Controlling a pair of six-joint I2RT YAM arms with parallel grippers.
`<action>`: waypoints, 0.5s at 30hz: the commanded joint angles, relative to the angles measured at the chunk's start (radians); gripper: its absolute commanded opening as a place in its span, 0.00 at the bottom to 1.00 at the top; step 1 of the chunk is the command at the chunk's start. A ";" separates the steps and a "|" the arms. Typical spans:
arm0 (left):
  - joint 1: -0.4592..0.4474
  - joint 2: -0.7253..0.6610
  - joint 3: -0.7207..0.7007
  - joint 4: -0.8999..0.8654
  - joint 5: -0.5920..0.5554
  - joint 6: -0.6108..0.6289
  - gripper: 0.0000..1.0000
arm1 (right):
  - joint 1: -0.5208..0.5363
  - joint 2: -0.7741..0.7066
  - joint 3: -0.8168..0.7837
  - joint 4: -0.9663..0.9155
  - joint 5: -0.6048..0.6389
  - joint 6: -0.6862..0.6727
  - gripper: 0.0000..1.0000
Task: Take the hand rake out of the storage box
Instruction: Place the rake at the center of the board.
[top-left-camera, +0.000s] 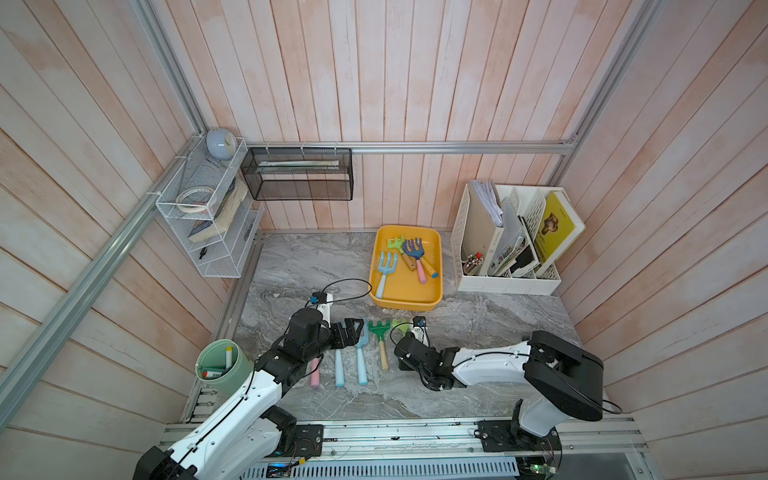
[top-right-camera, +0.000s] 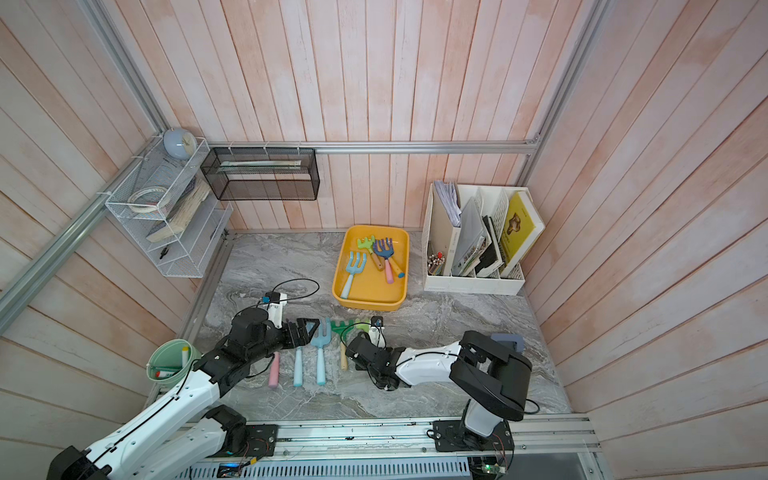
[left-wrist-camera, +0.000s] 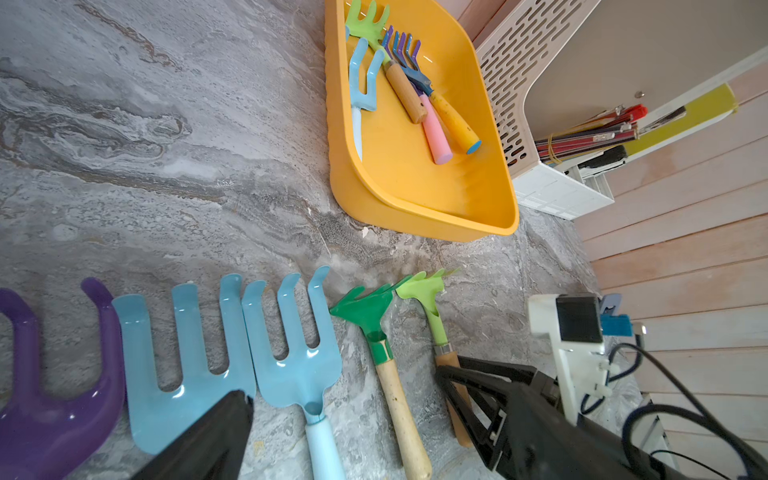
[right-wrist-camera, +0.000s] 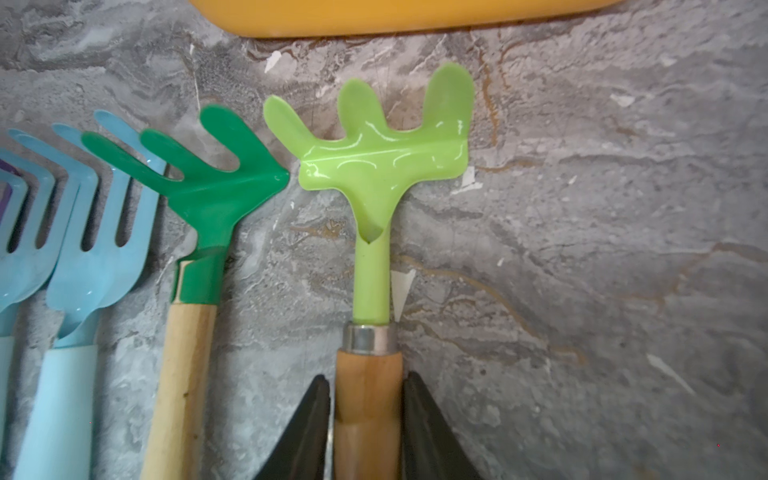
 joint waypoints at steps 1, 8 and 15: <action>0.005 0.004 -0.018 0.015 0.006 0.018 1.00 | 0.012 0.019 0.017 -0.029 0.008 0.016 0.39; 0.005 0.003 -0.019 0.012 0.003 0.019 1.00 | 0.018 -0.045 0.045 -0.110 0.049 -0.011 0.65; 0.005 -0.017 -0.027 0.013 -0.006 0.022 1.00 | -0.016 -0.277 0.120 -0.179 0.198 -0.322 0.92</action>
